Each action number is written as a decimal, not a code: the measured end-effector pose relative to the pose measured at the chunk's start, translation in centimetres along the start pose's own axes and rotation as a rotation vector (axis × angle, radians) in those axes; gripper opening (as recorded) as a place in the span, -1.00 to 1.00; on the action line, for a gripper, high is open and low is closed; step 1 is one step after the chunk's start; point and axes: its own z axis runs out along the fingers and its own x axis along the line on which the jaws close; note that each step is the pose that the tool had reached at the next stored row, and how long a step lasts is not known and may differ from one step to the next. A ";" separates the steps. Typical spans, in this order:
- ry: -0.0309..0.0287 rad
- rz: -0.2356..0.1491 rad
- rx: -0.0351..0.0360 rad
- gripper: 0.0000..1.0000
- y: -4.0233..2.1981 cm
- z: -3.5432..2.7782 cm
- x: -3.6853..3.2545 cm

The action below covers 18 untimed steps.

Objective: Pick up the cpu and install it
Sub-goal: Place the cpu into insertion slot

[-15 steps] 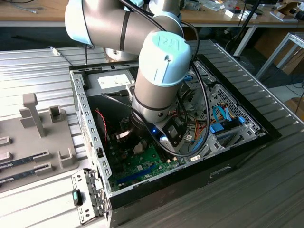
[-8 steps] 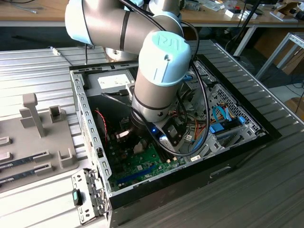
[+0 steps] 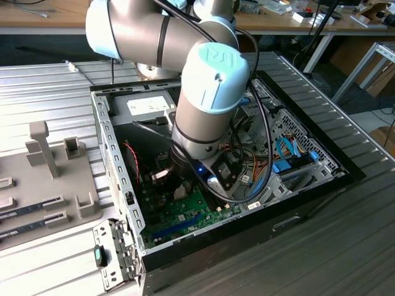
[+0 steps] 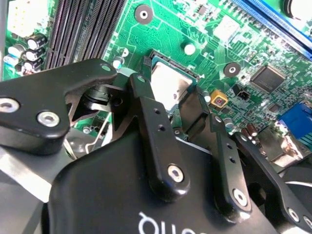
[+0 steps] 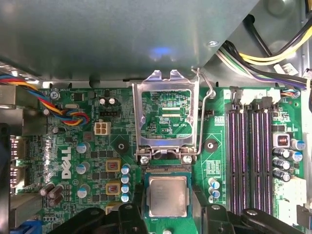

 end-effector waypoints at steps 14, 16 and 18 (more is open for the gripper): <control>0.0000 0.000 -0.0112 0.21 0.00 0.22 0.02; -0.0002 0.000 -0.0116 0.21 0.01 -0.05 0.01; -0.0001 0.000 -0.0115 0.21 0.03 -0.50 0.00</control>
